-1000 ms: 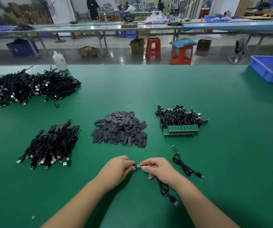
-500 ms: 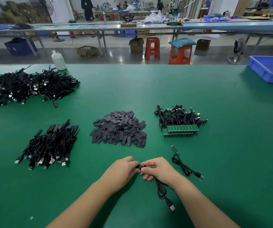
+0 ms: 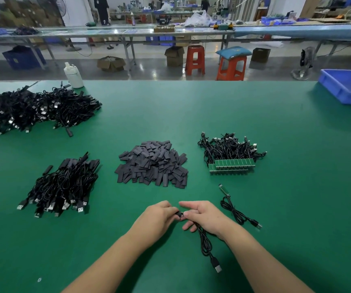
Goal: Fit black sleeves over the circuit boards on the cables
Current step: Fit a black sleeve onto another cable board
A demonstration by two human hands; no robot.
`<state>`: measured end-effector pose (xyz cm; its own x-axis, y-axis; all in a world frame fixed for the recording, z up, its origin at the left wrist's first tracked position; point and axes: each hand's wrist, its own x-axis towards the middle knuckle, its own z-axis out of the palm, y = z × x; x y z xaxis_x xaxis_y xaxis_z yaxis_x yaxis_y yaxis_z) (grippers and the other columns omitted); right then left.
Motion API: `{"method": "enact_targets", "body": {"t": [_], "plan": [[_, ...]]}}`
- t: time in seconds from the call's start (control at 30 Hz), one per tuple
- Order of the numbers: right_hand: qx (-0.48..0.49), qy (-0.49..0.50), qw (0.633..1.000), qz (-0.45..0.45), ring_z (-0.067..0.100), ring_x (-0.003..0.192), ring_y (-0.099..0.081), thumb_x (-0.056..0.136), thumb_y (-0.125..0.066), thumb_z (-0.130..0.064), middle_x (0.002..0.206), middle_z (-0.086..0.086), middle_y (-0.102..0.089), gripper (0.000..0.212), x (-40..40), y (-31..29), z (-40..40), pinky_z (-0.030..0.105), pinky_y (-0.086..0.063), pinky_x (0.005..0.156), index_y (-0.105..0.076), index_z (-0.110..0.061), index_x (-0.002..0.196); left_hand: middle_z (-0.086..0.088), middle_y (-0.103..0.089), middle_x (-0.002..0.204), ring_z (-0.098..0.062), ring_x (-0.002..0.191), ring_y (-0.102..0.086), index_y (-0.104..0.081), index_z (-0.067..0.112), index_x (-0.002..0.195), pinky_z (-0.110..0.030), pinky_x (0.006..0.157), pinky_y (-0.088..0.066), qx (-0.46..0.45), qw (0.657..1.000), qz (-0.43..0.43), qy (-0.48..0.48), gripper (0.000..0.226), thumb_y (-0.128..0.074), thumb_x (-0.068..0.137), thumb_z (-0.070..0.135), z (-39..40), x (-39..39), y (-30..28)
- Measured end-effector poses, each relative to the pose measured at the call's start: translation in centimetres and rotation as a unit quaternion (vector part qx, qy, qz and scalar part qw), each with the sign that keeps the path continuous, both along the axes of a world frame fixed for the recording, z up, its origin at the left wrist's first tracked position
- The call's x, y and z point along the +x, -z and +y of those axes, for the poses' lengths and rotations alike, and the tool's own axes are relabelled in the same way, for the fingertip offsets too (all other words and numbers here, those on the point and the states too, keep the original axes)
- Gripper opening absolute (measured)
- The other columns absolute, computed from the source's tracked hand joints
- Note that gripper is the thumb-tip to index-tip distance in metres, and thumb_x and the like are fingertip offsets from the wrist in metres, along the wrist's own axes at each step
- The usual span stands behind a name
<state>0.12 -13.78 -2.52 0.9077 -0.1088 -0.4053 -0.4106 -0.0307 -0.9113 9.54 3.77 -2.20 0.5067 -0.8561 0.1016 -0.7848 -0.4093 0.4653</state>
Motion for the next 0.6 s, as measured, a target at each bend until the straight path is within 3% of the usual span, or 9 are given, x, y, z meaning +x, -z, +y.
{"method": "enact_targets", "body": {"t": [0.13,0.37,0.6], "plan": [[-0.032,-0.027,0.999,0.003,0.014,0.077,-0.070,0.101,-0.051,-0.004,0.089,0.002,-0.073,0.052,0.1,-0.2,0.2,0.022,-0.053,0.065,-0.036,-0.007,0.150,-0.001,-0.060,0.104,-0.021,0.091,-0.062,-0.067,0.018,0.113,-0.032,0.084,-0.048,0.044,0.999,-0.011,0.015,0.025,-0.051,0.100,0.033,-0.6,0.0,0.2],[-0.048,-0.035,0.998,0.008,0.012,0.072,-0.067,0.104,-0.043,0.000,0.108,0.015,-0.066,0.043,0.1,0.0,0.2,0.020,-0.052,0.063,-0.041,-0.001,0.147,-0.002,-0.055,0.103,-0.026,0.090,-0.060,-0.061,0.018,0.115,-0.036,0.081,-0.046,0.118,0.991,-0.051,0.023,0.027,-0.043,0.103,0.035,-1.3,-0.1,0.3],[-0.049,-0.051,0.997,-0.002,0.010,0.069,-0.067,0.104,-0.039,0.001,0.103,0.004,-0.069,0.037,0.0,-0.3,0.2,0.021,-0.052,0.064,-0.053,-0.005,0.138,-0.005,-0.049,0.109,-0.029,0.089,-0.060,-0.050,0.017,0.128,-0.041,0.077,-0.048,0.187,0.976,-0.102,0.042,0.028,-0.044,0.102,0.026,-2.1,-0.3,-0.1]]}}
